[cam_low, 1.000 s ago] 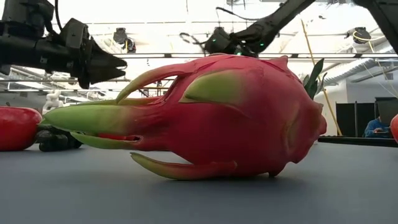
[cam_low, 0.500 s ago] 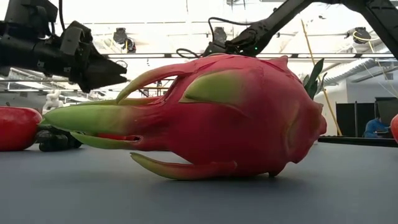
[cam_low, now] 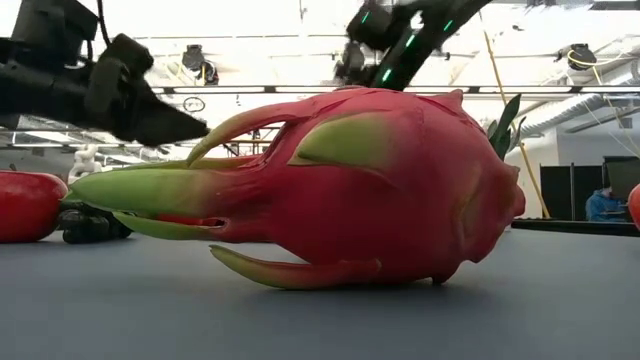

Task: Build produce basket
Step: Put the apple into the gold wire basket

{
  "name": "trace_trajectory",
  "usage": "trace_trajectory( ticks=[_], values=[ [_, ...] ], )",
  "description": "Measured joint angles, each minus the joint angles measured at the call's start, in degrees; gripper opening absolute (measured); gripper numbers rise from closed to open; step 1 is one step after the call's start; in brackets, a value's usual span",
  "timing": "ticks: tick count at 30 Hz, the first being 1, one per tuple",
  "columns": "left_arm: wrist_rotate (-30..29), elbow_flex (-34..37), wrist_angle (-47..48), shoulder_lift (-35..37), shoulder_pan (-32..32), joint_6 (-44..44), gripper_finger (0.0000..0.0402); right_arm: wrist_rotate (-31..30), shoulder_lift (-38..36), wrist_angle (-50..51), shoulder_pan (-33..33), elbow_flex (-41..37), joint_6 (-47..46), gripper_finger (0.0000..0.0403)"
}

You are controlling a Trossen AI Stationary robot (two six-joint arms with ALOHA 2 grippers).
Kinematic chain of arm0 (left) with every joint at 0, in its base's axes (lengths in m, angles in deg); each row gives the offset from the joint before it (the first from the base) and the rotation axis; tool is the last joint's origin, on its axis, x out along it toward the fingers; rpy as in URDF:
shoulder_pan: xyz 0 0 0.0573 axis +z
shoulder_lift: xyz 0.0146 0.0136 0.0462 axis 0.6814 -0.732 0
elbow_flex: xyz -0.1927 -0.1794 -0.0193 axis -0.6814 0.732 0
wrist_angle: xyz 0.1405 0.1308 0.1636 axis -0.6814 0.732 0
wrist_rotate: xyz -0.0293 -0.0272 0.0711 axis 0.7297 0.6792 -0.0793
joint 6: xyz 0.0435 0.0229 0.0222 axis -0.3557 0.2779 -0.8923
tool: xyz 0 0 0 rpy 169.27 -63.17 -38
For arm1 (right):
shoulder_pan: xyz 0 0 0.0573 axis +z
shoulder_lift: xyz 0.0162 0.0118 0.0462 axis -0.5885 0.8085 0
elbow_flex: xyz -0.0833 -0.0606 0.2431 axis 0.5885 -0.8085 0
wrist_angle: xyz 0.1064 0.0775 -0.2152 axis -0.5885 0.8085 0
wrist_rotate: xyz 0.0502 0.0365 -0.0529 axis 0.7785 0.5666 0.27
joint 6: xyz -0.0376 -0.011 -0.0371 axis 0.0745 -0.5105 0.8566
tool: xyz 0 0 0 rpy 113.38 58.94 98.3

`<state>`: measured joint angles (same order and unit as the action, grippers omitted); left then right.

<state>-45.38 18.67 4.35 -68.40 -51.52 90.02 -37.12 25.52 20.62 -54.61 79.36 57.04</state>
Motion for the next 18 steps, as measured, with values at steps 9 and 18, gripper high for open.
trace_trajectory(
  ticks=[9, 18],
  values=[
    [4.5, -5.5, -2.7, -2.3, -2.3, -1.3, 0.0225, 2.0, -26.0, 5.3, 14.8, -15.9, -9.1, 0.035],
    [4.5, -11.5, -2.5, -6.7, -1.3, -7.6, 0.0225, -9.4, -33.8, 21.0, 31.6, -23.0, -38.9, 0.0341]
  ],
)
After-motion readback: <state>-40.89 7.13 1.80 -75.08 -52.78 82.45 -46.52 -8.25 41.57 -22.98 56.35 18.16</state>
